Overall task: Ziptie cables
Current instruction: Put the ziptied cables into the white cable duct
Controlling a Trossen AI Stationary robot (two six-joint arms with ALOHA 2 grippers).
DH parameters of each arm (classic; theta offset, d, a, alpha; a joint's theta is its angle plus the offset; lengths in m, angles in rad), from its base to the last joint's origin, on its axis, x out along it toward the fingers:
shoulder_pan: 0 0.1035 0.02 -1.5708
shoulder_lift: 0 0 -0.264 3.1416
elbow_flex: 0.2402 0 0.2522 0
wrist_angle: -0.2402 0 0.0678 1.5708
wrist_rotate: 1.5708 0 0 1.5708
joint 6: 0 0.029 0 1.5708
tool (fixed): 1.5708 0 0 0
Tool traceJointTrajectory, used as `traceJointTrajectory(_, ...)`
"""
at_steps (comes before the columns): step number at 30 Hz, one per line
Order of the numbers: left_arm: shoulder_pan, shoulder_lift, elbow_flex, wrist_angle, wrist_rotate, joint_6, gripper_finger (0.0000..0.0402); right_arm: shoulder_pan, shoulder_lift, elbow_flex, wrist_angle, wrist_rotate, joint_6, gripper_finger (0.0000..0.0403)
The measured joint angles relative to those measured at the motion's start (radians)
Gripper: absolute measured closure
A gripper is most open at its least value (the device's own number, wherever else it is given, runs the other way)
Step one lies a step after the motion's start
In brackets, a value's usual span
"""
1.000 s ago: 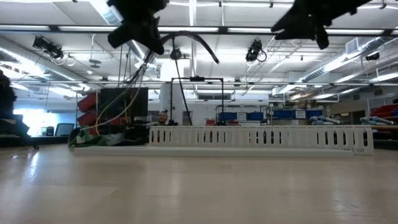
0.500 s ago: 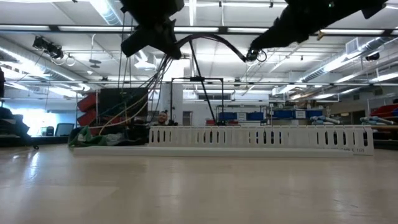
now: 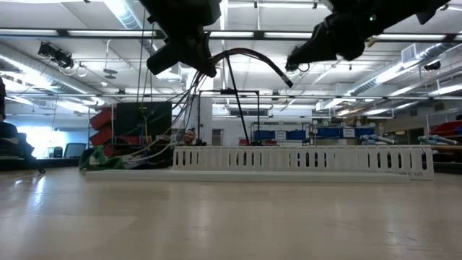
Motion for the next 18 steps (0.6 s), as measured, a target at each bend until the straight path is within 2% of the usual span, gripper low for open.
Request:
traceJointTrajectory(7,-0.001,0.0,0.0,0.028,0.0,-0.008,0.0401,-0.049,0.061,0.0,0.056,-0.033,-0.029,0.0291)
traceJointTrajectory(18,-0.002,0.018,0.0,0.009,0.001,-0.028,0.0401,-0.036,0.065,0.0,0.11,-0.006,-0.06,0.0291)
